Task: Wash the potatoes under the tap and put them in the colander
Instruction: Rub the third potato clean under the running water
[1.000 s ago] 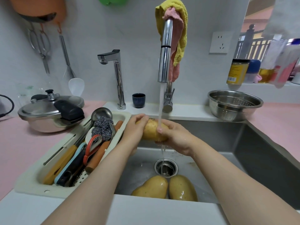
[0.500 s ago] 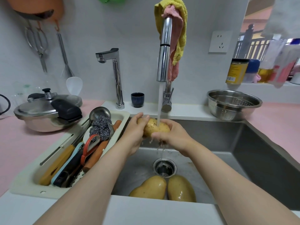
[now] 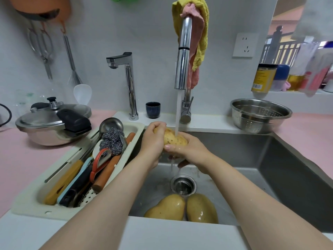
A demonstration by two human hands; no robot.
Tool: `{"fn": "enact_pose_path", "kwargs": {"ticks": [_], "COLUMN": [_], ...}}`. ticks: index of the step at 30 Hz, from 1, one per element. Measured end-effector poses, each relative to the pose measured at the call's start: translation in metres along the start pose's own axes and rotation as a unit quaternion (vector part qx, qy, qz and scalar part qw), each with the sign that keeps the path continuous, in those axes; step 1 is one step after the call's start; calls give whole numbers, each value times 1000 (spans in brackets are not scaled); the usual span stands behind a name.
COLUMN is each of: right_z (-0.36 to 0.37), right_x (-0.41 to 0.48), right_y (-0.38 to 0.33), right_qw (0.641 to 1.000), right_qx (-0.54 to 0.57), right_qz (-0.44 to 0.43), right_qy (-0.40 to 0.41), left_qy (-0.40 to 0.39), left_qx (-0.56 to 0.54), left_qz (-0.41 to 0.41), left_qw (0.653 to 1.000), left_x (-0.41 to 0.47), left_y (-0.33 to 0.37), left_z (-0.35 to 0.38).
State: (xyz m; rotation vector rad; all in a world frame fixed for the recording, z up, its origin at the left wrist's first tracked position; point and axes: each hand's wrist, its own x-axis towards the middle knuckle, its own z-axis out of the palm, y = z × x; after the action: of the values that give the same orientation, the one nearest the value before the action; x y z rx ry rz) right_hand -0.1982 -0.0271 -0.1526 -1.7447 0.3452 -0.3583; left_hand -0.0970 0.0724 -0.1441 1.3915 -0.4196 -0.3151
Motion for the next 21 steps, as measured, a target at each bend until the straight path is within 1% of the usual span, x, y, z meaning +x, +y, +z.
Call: {"fn": "enact_pose_path", "kwargs": {"ticks": [2,4,6,8,10,13,14,16,18,21], "right_z": [3,4,3,3,2,0,0,-1,-5,-10], "right_x": [-3,-2,-1,0,2,4,6,9,10,9], "right_y": [-1,-4,-5,-4,-3,-2,0,3,5,8], "right_qw": [999,998,996,993,991,983,981,978,980,992], "right_qx": [-10,9,44,83,115,170,182,194,183,100], "right_qz": [8,15,41,58,62,59,56,46,34,22], "right_qy": [38,65,71,52,22,-23,-38,-63,-76,-68], "left_qy": [-33,-69,-107,-132,-117,-61,-56,-72,-93,-100], "left_qx": [8,-8,-57,-88,-106,-153,-160,-161,-146,-74], "left_qz": [-9,-14,-26,-35,-38,-52,-62,-81,-80,-31], "left_qw": [999,997,992,987,987,985,984,981,982,992], "left_x": [-1,-1,0,0,1,2,2,1,-1,-3], "left_y": [1,-1,-4,-7,-9,-8,-8,-7,-7,-10], "left_z": [1,1,1,0,-1,-3,-4,-6,-9,-8]}}
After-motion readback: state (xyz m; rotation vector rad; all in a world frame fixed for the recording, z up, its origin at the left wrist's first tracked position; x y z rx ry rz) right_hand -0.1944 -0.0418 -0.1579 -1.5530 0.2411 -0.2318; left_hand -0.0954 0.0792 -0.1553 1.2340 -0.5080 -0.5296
